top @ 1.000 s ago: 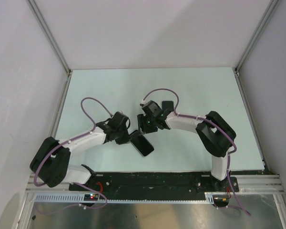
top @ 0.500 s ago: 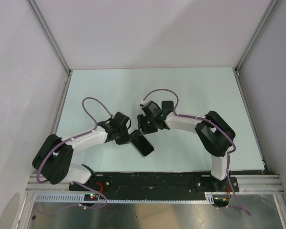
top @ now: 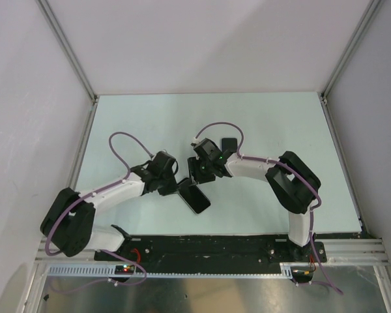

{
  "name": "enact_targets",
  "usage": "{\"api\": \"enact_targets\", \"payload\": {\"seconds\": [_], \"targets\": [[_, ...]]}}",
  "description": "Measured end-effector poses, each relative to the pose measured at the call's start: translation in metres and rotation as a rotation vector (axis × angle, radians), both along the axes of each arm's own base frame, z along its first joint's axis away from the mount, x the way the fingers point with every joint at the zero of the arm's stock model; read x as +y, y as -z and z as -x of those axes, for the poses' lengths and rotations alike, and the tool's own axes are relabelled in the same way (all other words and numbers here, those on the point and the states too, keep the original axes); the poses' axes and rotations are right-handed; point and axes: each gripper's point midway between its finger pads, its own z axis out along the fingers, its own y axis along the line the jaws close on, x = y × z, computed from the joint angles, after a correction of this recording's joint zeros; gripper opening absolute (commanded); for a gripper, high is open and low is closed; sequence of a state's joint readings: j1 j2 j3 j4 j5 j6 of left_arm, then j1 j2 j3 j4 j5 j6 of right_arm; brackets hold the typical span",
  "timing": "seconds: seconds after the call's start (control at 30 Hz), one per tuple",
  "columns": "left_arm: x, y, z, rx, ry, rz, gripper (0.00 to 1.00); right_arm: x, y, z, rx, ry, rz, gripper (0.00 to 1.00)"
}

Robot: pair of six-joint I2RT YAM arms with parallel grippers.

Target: Put the phone into the phone case

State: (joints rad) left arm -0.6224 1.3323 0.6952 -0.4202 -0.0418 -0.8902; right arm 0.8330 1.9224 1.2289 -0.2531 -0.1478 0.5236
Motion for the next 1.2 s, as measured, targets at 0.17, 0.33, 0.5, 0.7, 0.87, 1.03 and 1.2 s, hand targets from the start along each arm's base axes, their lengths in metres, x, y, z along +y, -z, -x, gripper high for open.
{"api": "enact_targets", "payload": {"seconds": [0.17, 0.33, 0.5, 0.7, 0.87, 1.03, 1.2], "targets": [[-0.002, 0.003, -0.002, 0.011, -0.001, -0.008, 0.12, 0.0, 0.0, 0.0, 0.0, 0.0, 0.0, 0.52], [-0.002, 0.008, -0.003, 0.023, -0.001, -0.017, 0.12, 0.0, 0.0, 0.0, 0.0, 0.0, 0.0, 0.52], [-0.002, 0.01, -0.004, 0.027, -0.003, -0.023, 0.1, 0.0, 0.0, 0.0, 0.0, 0.0, 0.0, 0.53], [-0.002, 0.011, -0.005, 0.037, -0.004, -0.033, 0.09, 0.0, 0.0, 0.0, 0.0, -0.001, 0.0, 0.52], [-0.003, 0.012, -0.006, 0.044, -0.004, -0.038, 0.08, 0.0, 0.0, 0.0, 0.0, -0.001, 0.0, 0.52], [-0.003, 0.018, -0.009, 0.051, -0.01, -0.047, 0.07, 0.0, 0.0, 0.0, 0.0, -0.001, 0.001, 0.52], [-0.013, 0.016, -0.023, 0.008, -0.019, -0.016, 0.07, 0.0, 0.0, 0.001, -0.002, -0.002, 0.003, 0.52]]}}
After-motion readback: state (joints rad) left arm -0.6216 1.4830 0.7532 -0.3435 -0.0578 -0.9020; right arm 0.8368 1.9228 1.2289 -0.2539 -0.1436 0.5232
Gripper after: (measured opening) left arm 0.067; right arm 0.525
